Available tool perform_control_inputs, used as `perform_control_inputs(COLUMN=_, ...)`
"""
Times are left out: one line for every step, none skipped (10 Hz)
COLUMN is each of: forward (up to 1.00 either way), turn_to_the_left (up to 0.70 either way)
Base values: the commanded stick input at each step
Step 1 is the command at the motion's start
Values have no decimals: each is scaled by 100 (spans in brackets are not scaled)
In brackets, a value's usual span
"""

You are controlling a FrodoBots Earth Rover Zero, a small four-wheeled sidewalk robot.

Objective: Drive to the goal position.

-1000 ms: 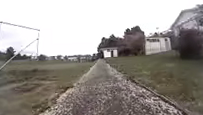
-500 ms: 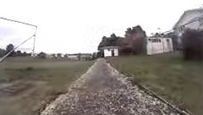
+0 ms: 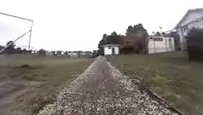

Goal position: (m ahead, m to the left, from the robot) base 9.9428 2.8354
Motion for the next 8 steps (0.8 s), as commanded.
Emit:
perform_control_inputs(forward=100, turn_to_the_left=0)
perform_control_inputs(forward=100, turn_to_the_left=0)
perform_control_inputs(forward=100, turn_to_the_left=0)
perform_control_inputs(forward=100, turn_to_the_left=0)
perform_control_inputs(forward=100, turn_to_the_left=0)
perform_control_inputs(forward=100, turn_to_the_left=0)
perform_control_inputs(forward=100, turn_to_the_left=0)
perform_control_inputs(forward=100, turn_to_the_left=0)
